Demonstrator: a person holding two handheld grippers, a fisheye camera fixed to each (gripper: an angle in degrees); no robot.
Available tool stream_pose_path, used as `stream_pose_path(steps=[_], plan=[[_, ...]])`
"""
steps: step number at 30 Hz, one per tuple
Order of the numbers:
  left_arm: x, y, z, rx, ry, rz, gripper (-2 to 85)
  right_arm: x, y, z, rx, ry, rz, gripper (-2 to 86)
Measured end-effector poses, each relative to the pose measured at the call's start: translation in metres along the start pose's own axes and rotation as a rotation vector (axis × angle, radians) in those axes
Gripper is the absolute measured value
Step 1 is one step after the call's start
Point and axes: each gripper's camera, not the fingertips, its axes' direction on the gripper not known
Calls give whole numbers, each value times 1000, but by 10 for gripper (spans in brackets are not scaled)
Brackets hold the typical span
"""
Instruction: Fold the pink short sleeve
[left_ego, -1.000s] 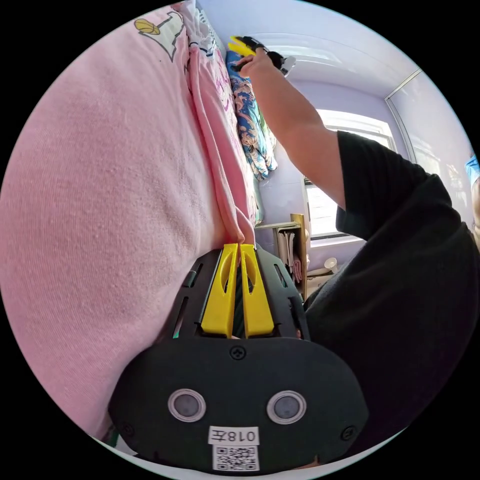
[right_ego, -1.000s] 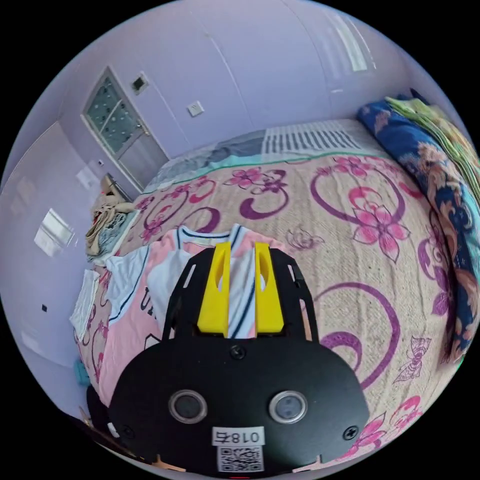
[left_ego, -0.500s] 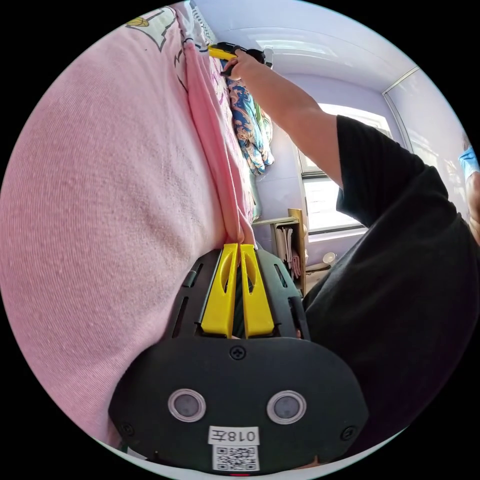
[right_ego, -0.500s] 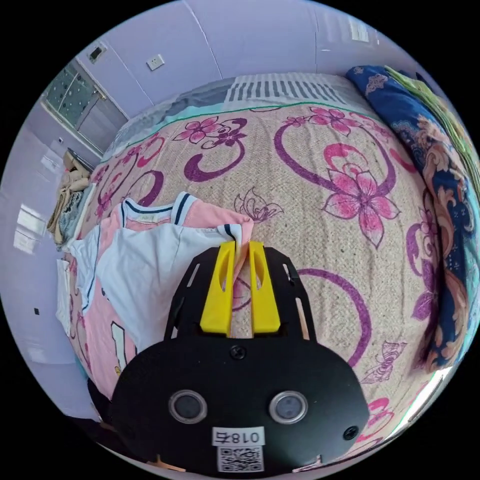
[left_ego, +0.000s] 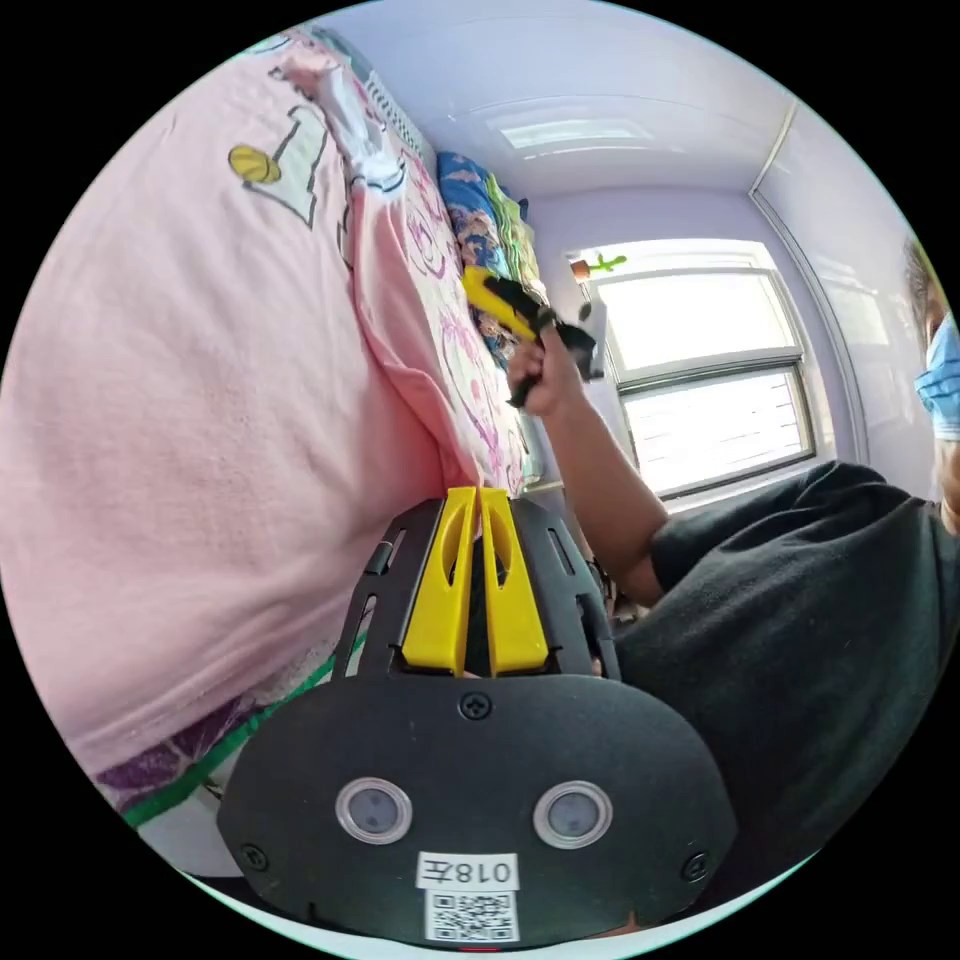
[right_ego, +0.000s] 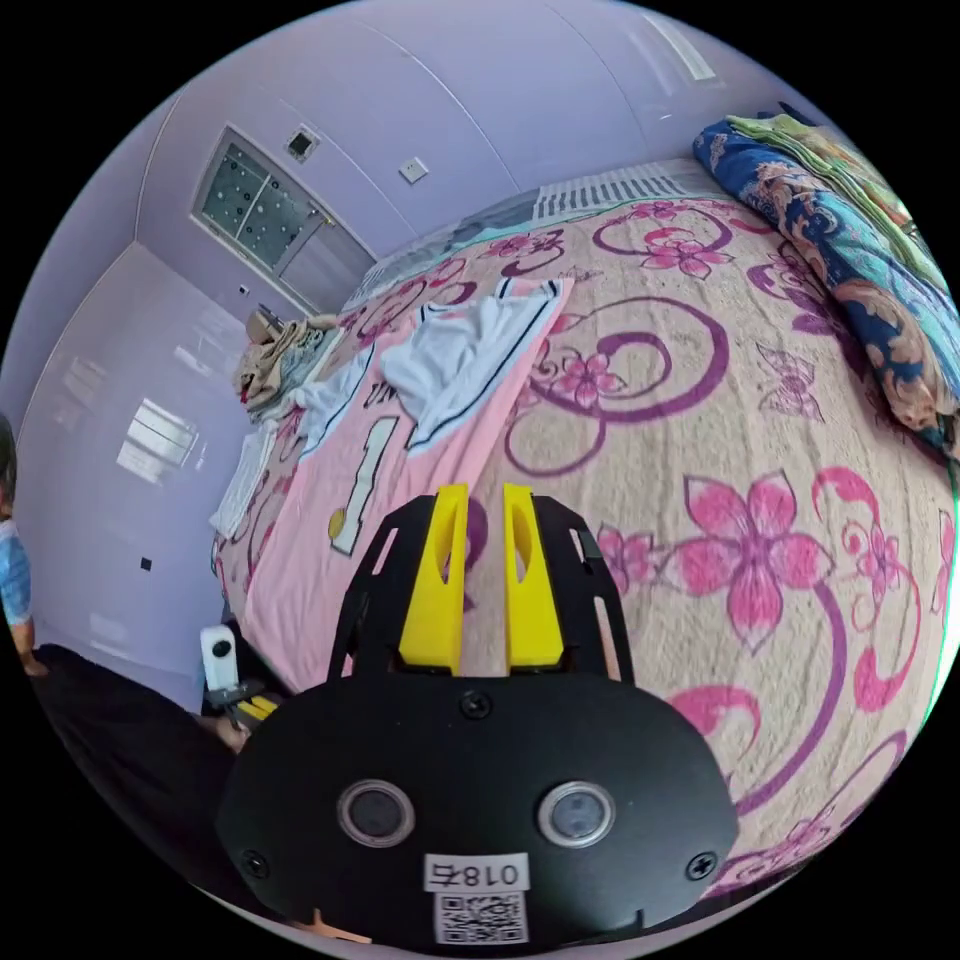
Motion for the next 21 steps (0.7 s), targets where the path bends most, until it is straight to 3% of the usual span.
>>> stream_pose_path(steps=[3,7,13,21], plan=[[16,12,-14,38,-134,-3,-10,-14,78,-17,-88,23,-39,62],[2,48,-17,23,-262,-157,-10,-36,158,-28,-170,17,-110,73],[-22,83,-26,124,-162,-324,-10,-49,231,-15,-319,-40,-168,115],[-57,96,-24,166,-40,-361,-10,-4,260,-8,-260,-123,37,83]])
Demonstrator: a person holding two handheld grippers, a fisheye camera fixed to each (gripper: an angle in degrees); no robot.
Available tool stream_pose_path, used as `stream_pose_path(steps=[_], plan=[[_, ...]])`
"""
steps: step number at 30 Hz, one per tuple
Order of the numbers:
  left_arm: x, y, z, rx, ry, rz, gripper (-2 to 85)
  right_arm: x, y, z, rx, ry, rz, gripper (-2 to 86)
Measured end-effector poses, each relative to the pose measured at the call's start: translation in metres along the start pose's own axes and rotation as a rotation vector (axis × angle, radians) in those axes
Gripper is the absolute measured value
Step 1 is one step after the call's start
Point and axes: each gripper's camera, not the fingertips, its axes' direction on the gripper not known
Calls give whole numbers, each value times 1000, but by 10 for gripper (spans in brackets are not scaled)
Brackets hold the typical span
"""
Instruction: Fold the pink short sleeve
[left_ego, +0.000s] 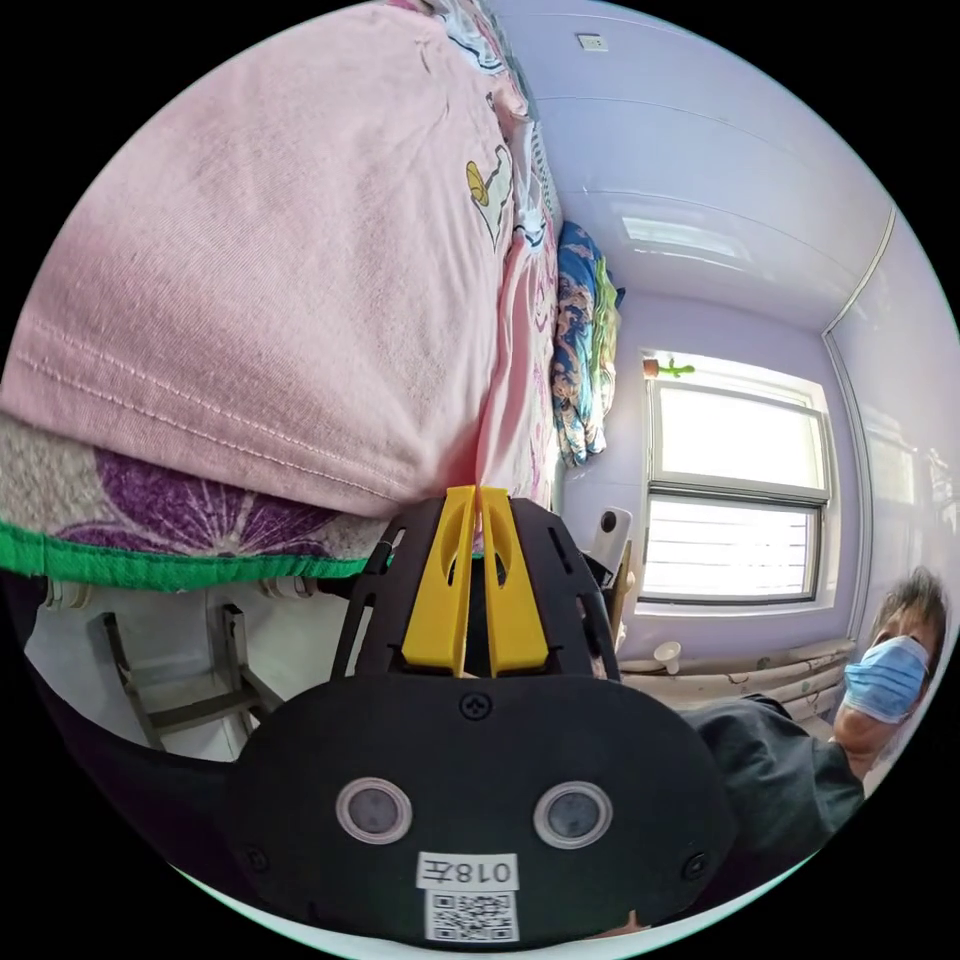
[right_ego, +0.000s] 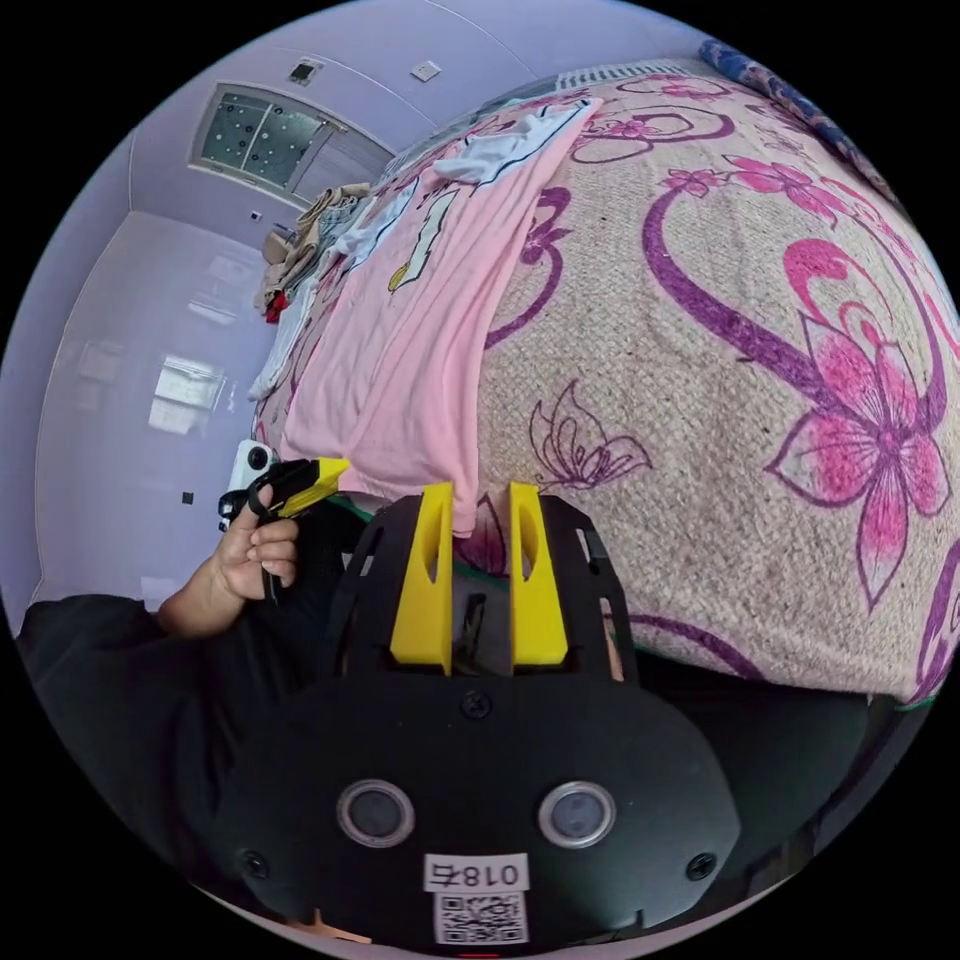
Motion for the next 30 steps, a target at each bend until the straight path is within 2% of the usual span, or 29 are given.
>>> stream_pose_path(steps=[3,5,7,11,16,21,25,27,30], plan=[[-1,0,0,1,27,24,-10,0,4,-2,-75,-54,-58,62],[0,-2,0,-1,42,53,-10,6,9,-7,-47,-119,-23,76],[-4,-3,-1,-1,30,65,-10,16,14,-4,-64,-85,13,105],[-22,-5,0,4,30,46,-10,26,16,0,-50,-106,17,106],[-30,-9,2,2,49,62,-10,26,16,-3,-86,-53,-54,13],[-18,-10,2,-5,105,130,-9,29,26,-35,-28,-209,-30,-2],[-54,-14,17,-66,-83,64,-6,80,33,-21,-56,-308,169,-3],[-80,-16,20,-85,-100,1,-2,95,32,-3,-94,-347,239,-2],[-90,-10,1,-48,-150,-25,32,86,31,-6,-122,-183,233,3]])
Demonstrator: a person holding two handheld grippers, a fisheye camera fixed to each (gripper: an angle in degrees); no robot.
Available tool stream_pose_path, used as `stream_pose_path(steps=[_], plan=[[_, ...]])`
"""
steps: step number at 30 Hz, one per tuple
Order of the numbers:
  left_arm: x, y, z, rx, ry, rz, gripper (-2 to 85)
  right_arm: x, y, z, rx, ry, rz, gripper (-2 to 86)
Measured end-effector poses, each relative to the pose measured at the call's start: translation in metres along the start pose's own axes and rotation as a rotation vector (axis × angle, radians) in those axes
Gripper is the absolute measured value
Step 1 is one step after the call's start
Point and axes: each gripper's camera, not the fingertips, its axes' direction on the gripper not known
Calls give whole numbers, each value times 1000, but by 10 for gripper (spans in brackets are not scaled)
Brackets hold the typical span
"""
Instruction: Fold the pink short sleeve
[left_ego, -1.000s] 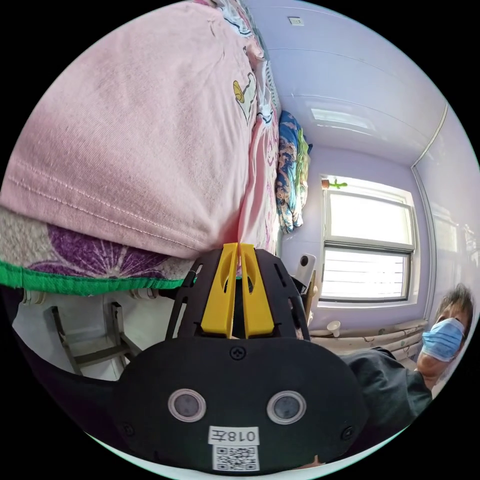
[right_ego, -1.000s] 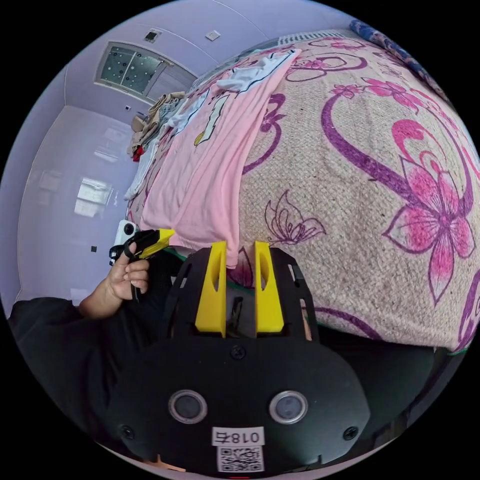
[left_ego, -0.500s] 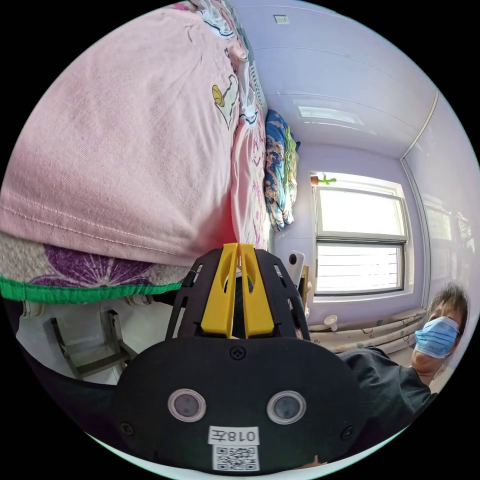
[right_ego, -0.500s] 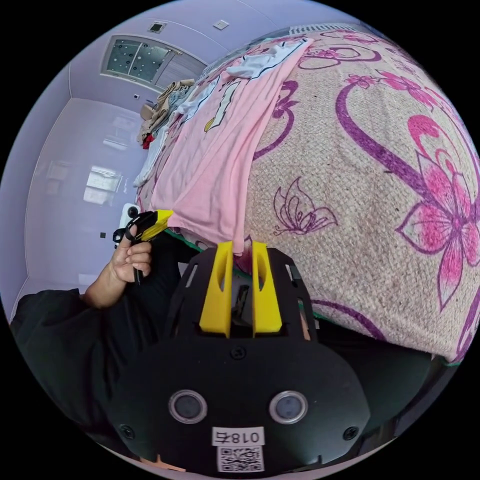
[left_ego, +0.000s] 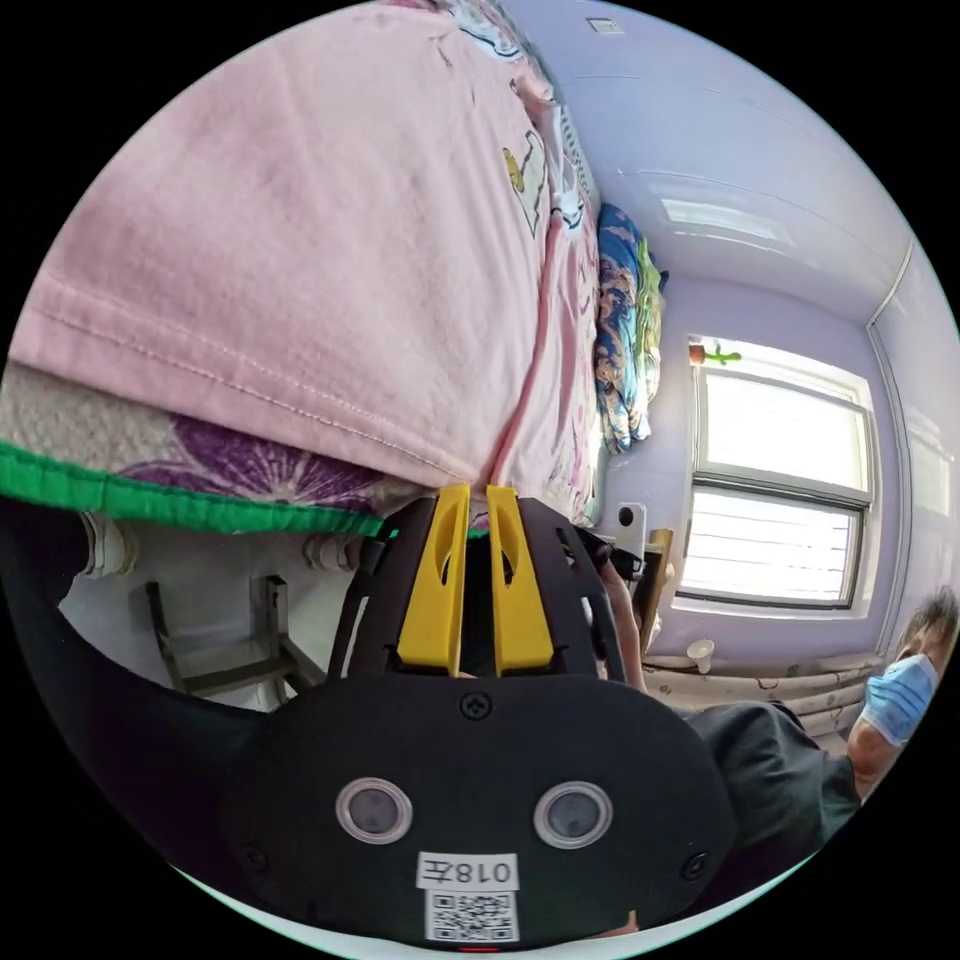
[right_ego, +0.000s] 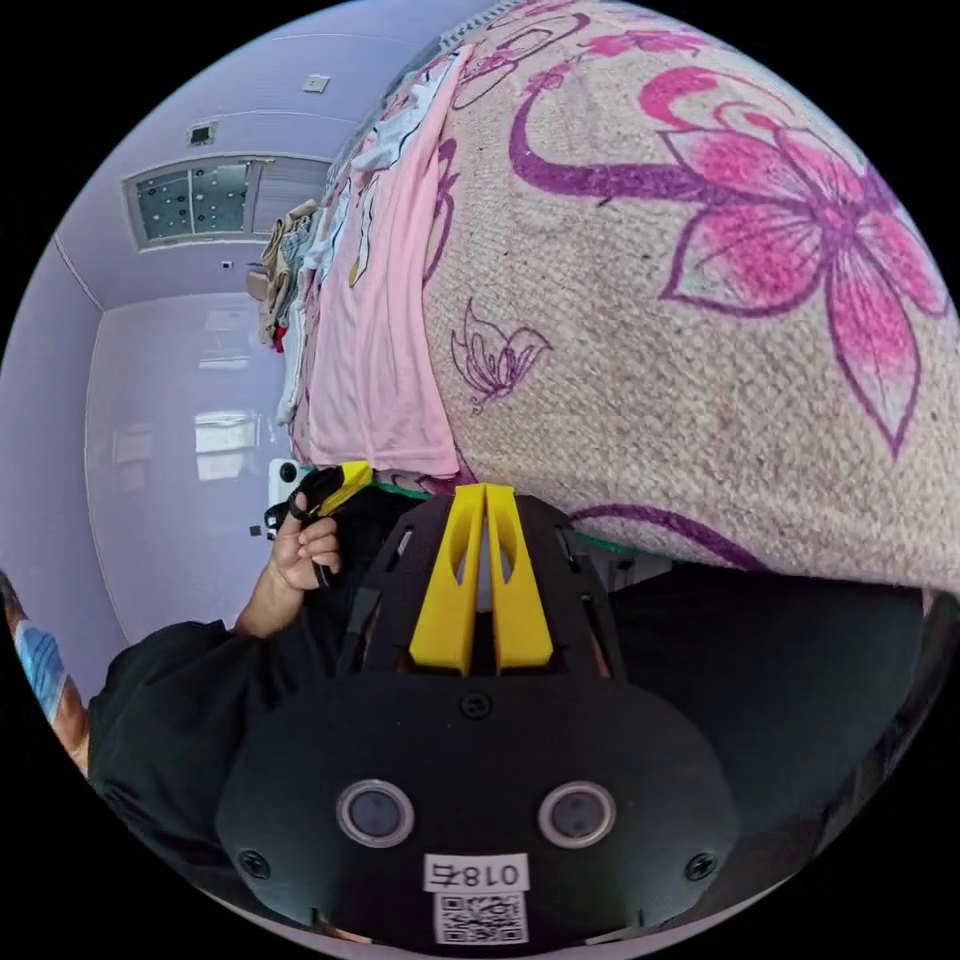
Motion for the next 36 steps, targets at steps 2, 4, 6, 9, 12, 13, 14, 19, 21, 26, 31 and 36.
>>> stream_pose_path(steps=[2,4,6,9,12,13,14,19,21,26,31,36], plan=[[4,5,-21,29,10,40,35,-9,6,-11,52,59,-24,7],[16,10,-40,124,16,127,19,-29,10,-28,177,13,-135,10],[33,0,-43,155,36,250,0,-48,-4,-30,205,-56,-217,12],[42,-45,-3,0,120,352,-7,-77,-48,-13,210,-127,-314,13],[23,-78,39,-98,70,316,-8,-88,-104,18,162,-164,-329,11],[6,-85,52,-143,16,260,-9,-88,-125,32,138,-121,-330,8],[-13,-88,63,-180,-2,210,-9,-87,-135,38,123,-93,-319,7],[-58,-87,63,-205,74,162,-9,-52,-166,49,105,-136,-134,-2],[-66,-91,61,-218,89,167,-9,-47,-160,41,153,-116,-91,-3],[-85,-96,67,-256,184,192,-9,-76,-178,37,254,-154,-187,-2],[-105,-99,72,-273,154,166,-9,-105,-252,101,36,128,-203,-2],[-124,-85,49,-270,119,168,-9,-114,-250,97,88,241,-208,-1]])
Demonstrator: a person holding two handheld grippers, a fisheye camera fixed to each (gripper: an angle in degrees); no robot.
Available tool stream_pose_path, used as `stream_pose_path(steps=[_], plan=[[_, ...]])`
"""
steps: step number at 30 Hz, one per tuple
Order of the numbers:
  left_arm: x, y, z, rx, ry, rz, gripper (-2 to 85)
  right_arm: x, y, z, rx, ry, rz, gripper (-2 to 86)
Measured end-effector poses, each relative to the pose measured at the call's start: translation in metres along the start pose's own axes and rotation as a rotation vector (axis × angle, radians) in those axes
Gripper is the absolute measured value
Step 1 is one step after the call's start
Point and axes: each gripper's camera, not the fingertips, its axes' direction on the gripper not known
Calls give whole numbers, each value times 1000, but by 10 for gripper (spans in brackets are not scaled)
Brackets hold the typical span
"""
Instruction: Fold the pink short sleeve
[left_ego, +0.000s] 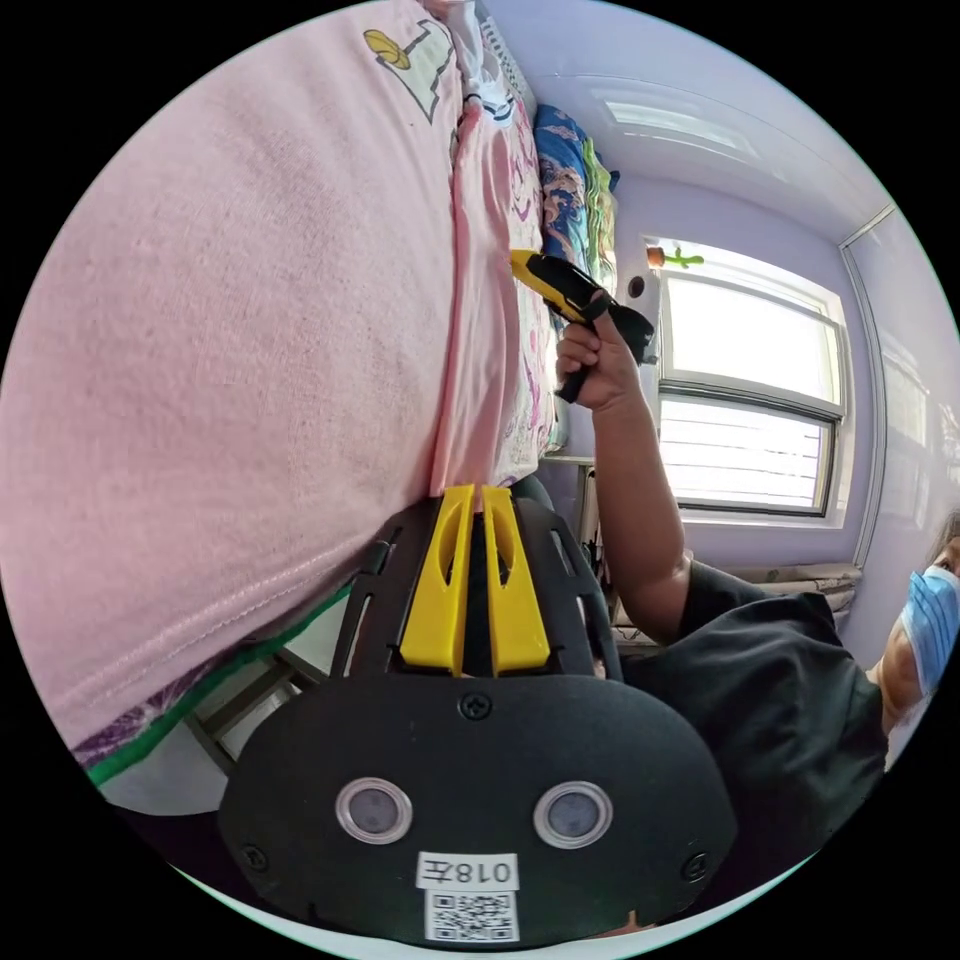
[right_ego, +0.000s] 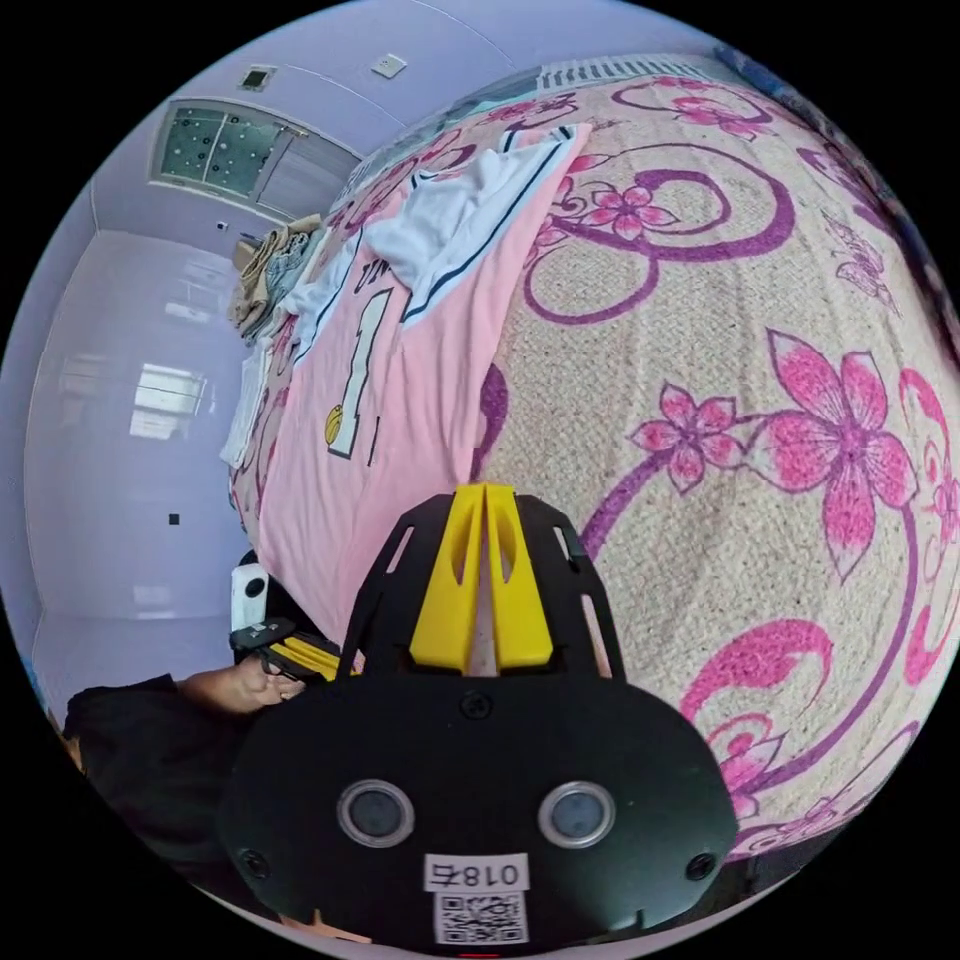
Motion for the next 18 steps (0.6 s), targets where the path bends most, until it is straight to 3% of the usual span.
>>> stream_pose_path(steps=[7,9,12,14,18], plan=[[7,41,-36,110,91,136,-8,-53,1,18,70,-172,-134,13],[11,50,-49,163,82,165,-6,-62,-3,46,-61,-110,-113,22],[33,74,-99,346,70,263,12,-99,-1,54,3,-6,-188,48],[57,102,-154,503,-110,344,48,-142,-11,51,82,-9,-303,74],[81,131,-227,576,-541,292,100,-277,-63,87,142,78,-629,118]])
